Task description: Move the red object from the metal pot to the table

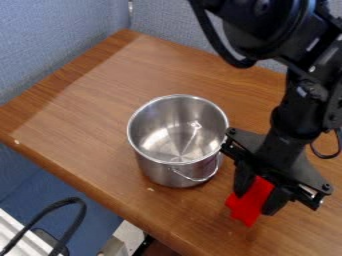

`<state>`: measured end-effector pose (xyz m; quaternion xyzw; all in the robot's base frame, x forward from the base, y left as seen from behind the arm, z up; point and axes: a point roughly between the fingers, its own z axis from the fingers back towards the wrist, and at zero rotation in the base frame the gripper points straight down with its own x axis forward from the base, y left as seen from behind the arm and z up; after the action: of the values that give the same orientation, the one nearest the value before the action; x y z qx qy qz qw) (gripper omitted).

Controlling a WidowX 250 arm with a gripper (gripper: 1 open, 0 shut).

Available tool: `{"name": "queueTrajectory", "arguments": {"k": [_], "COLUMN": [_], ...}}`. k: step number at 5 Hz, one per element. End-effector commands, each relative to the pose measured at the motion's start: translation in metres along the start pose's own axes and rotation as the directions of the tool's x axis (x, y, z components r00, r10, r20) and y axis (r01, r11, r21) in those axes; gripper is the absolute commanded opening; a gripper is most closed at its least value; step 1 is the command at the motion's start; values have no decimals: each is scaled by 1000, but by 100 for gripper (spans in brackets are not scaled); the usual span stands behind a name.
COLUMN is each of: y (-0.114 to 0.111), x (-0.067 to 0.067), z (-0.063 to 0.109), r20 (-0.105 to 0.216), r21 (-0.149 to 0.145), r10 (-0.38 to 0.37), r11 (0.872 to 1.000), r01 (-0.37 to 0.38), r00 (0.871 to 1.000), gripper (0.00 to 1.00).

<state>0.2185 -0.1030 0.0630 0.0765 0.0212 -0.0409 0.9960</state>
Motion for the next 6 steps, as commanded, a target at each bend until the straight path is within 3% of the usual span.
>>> {"name": "queueTrajectory", "arguments": {"k": [1,2,4,5,6], "y": [-4,-4,12,20,26], "x": [4,0,-4,2,10], "z": [15,16,16,21,24], "r20": [86,100,103,107,93], "r21": [-7,11,34,55,51], "r10": [-76,-141,-134,-75,-21], "r11": [997,990,991,996,999], "r01": [77,140,131,70,16], "r00": [993,985,986,991,995], "gripper": [0,0,0,0,0]}}
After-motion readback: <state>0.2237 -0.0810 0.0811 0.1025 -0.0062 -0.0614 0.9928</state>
